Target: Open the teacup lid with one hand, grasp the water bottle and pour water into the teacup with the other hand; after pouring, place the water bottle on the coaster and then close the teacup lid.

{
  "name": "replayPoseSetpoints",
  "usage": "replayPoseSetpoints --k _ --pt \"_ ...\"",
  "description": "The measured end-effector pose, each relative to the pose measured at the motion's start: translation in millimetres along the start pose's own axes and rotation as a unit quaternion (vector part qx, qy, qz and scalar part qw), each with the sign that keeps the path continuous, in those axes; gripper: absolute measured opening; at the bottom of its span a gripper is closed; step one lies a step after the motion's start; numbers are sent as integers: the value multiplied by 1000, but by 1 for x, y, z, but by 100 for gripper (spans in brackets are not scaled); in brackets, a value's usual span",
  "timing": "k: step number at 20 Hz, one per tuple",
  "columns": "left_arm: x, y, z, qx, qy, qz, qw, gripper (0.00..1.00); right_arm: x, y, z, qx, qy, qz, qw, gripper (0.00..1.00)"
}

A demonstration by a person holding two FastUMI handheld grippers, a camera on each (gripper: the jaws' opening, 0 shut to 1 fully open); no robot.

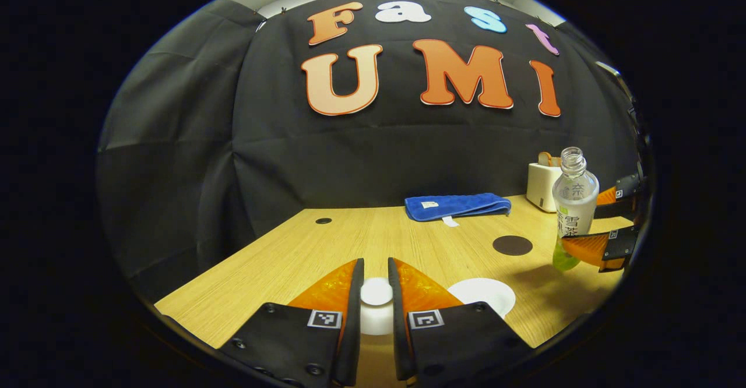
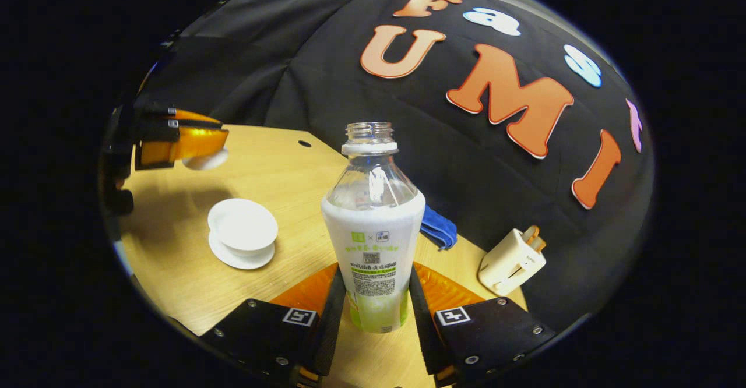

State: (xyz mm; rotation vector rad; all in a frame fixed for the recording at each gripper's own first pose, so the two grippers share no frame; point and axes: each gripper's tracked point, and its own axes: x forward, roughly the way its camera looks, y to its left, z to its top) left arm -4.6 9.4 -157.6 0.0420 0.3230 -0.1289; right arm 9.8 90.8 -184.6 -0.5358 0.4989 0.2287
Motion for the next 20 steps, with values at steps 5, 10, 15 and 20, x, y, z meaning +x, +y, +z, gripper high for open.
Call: replayPoseSetpoints --k 5,10,15,20 --pt "-9 21 -6 -9 1 16 1000 28 4 -8 13 -126 -10 -30 992 60" --pt "-17 39 -13 -19 4 31 999 28 9 1 15 -241 -17 -39 970 63" --pt "-22 44 -20 -21 8 33 999 28 20 10 6 -306 -11 -30 951 60" --pt "-22 50 -23 -38 9 33 999 28 25 -1 2 -403 -12 -64 913 60"
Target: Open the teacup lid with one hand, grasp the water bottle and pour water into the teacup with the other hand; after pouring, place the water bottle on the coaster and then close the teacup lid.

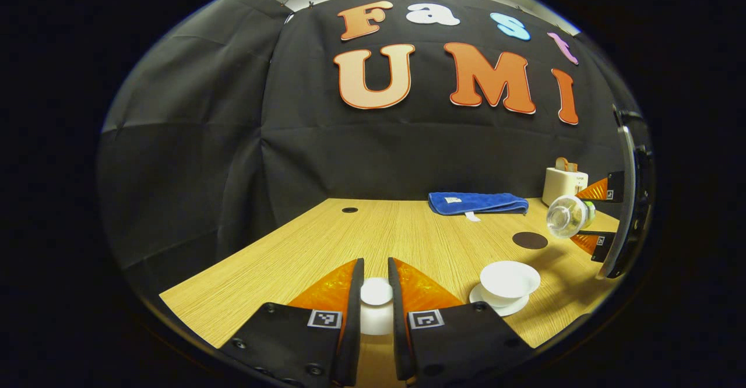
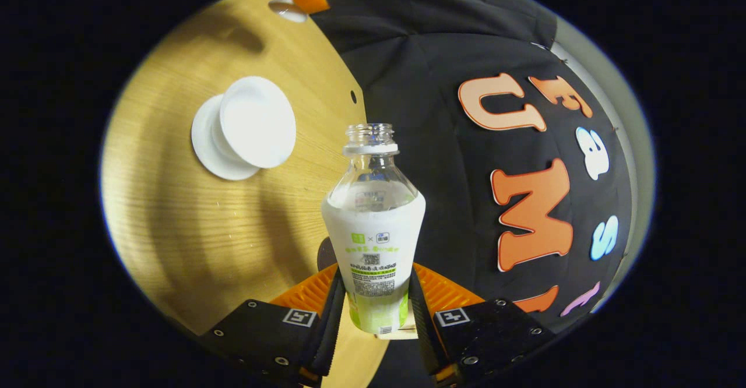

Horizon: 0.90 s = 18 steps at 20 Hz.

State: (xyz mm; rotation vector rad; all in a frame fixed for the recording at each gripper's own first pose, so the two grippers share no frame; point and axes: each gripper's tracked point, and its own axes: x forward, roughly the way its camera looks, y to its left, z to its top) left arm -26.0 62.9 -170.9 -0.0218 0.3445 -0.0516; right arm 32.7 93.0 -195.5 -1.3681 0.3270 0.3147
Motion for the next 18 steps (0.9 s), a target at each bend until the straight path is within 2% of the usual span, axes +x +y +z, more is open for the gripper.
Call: replayPoseSetpoints --k 6,18 --pt "0 9 -6 2 5 7 1000 28 13 15 1 -70 -15 9 997 59" --pt "-1 17 -9 3 7 14 1000 27 21 4 13 -178 -47 -39 982 59"
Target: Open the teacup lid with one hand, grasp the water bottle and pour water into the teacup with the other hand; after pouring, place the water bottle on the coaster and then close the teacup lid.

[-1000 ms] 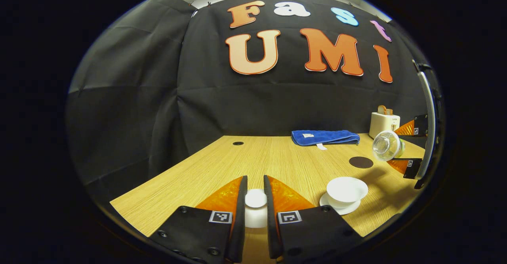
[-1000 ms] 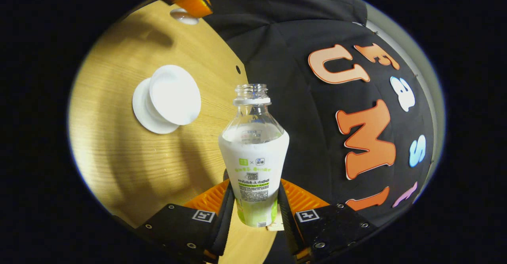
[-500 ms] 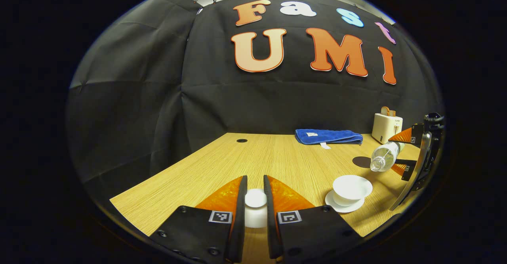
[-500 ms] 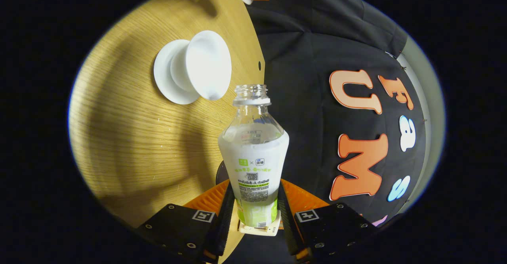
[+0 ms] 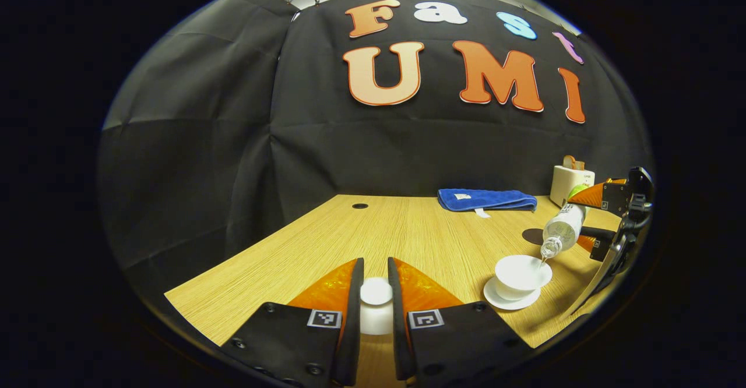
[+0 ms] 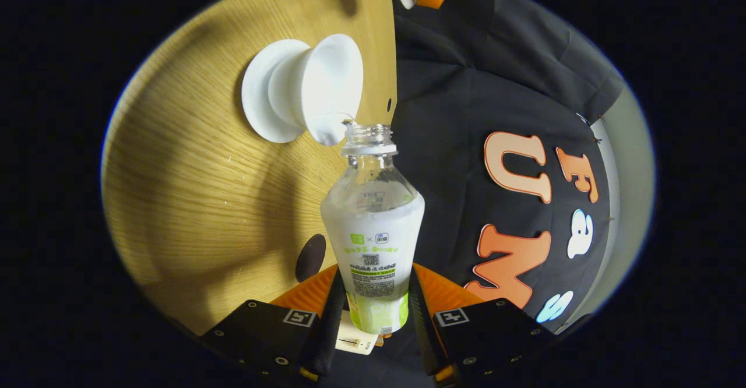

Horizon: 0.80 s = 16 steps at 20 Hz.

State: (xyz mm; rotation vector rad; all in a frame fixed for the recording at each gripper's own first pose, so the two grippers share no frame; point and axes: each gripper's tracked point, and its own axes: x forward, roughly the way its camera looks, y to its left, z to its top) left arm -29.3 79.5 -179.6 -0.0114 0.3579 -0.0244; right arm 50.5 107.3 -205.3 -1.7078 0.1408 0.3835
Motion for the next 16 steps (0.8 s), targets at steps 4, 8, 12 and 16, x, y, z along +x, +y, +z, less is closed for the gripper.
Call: replayPoseSetpoints --k 4,8,12,16 --pt "-1 -1 1 2 -2 -2 1000 28 3 -6 -1 -17 -3 -19 1000 59" --pt "-1 -3 2 2 -3 -5 1000 28 6 -28 -1 -34 -8 -61 998 59" --pt "-1 -2 4 2 -5 -4 1000 25 7 -47 1 -61 -11 -94 994 59" --pt "-2 -4 5 1 -6 -7 1000 25 7 -61 7 -79 -21 -111 990 59"
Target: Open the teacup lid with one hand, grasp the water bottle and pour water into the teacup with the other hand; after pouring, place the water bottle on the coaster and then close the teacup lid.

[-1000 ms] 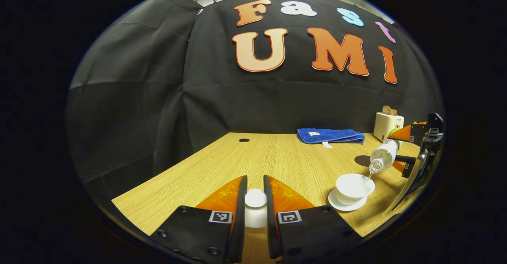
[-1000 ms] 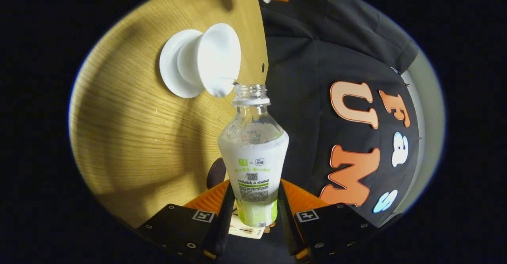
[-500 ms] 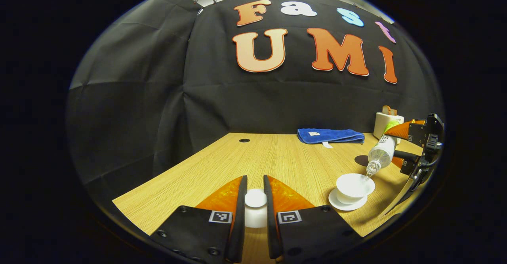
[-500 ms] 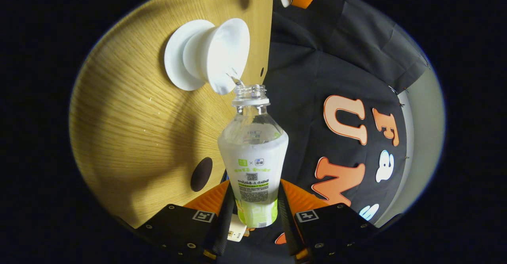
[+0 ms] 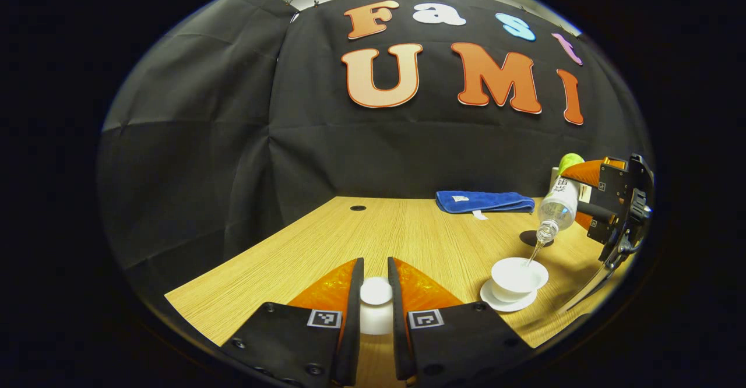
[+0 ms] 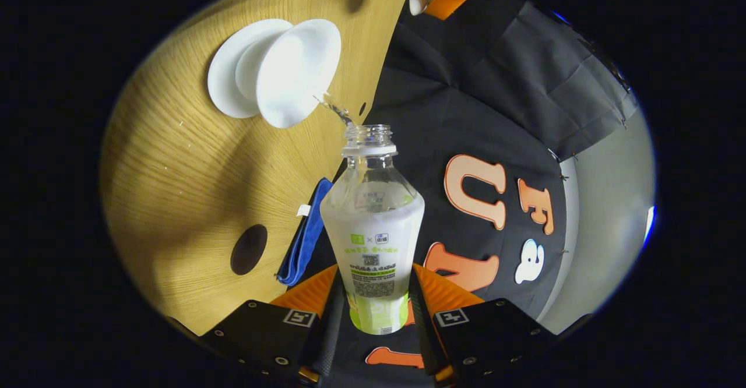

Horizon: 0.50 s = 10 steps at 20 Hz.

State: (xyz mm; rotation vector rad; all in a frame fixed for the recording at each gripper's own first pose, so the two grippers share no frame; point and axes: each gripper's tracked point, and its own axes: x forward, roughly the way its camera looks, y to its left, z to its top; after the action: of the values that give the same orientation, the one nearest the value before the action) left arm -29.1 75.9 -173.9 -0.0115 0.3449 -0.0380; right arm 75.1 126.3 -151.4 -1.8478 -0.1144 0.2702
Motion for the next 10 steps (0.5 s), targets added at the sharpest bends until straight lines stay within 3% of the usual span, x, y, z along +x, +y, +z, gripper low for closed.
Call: replayPoseSetpoints --k 2,3,8,10 --pt "-2 1 1 0 -2 0 1000 26 0 -3 1 4 0 8 1000 56" --pt "-2 2 2 -1 -3 0 1000 28 0 -5 3 3 -7 6 1000 60" --pt "-2 4 4 -2 -4 0 1000 28 3 -21 6 -28 -17 -17 999 59" --pt "-3 5 5 -1 -7 2 1000 28 2 -16 8 -22 -20 -2 1000 59"
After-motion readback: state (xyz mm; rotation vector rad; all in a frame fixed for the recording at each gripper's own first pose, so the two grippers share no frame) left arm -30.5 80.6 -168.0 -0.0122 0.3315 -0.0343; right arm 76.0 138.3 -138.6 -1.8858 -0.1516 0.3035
